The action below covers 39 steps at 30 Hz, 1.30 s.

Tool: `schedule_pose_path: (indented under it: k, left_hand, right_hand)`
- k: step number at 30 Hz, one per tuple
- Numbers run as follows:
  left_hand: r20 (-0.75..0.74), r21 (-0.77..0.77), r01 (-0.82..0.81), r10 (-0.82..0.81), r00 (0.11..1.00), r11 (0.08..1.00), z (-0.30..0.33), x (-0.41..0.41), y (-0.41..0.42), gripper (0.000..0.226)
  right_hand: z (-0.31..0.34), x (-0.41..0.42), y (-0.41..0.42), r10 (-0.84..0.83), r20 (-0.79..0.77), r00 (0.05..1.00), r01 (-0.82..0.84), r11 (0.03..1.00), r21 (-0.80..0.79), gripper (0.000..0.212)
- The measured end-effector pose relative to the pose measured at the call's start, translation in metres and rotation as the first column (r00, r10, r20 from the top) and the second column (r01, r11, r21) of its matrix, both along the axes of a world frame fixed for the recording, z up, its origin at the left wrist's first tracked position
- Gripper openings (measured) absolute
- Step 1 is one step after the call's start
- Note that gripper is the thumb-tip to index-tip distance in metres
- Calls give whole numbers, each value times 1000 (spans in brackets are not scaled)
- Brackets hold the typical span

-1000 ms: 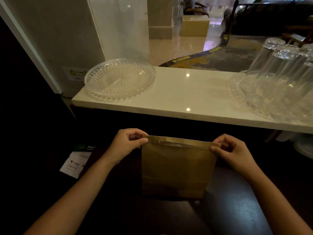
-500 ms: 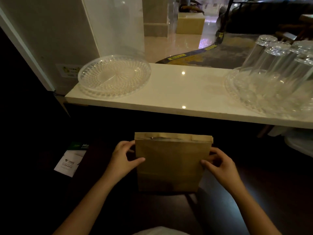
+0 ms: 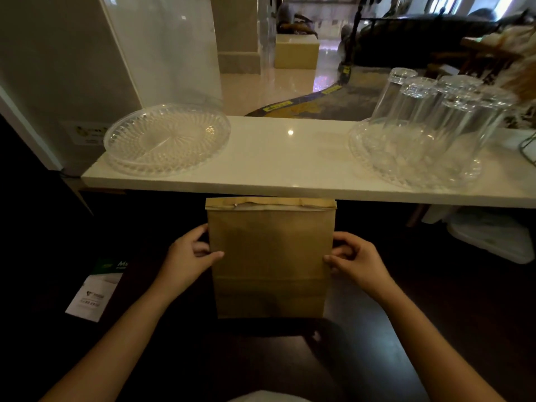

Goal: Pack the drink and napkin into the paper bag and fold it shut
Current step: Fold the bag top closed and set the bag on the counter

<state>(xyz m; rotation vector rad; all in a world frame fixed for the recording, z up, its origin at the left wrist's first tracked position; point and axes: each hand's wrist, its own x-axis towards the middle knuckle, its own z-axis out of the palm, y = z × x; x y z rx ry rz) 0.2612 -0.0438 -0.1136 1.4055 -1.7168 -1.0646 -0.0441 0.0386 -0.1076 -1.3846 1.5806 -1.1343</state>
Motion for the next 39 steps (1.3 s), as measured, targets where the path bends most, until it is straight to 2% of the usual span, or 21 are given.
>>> schedule_pose_path:
  k: [4, 7, 13, 18, 21, 27, 39]
  left_hand:
    - [-79, -79, -30, 24, 997, 996, 39, -4, -19, 68]
    - [-129, -148, 3, -22, 991, 989, 74, -13, -30, 68]
    - [-114, -298, 41, -78, 990, 954, 150, -34, -69, 67]
    - [-79, -347, 60, -93, 993, 936, 205, -56, -100, 67]
    - [-51, -390, 74, -102, 993, 918, 225, -68, -114, 66]
    - [-50, -404, 74, -102, 993, 912, 236, -90, -140, 65]
    - [-67, -348, 16, -42, 997, 937, 201, -109, -184, 63]
  right_hand:
    - [38, -6, -12, -10, 60, 998, 13, 999, -46, 39]
    - [73, -14, -18, -16, 84, 996, 24, 995, -97, 40]
    - [146, -34, -45, -32, 75, 997, 47, 976, -214, 39]
    - [190, -56, -72, -60, 92, 994, 82, 965, -251, 33]
    - [205, -64, -84, -68, 53, 996, 81, 955, -286, 34]
    - [212, -76, -116, -114, -6, 994, 106, 943, -314, 35]
    - [185, -83, -169, -166, -46, 985, 149, 954, -260, 41]
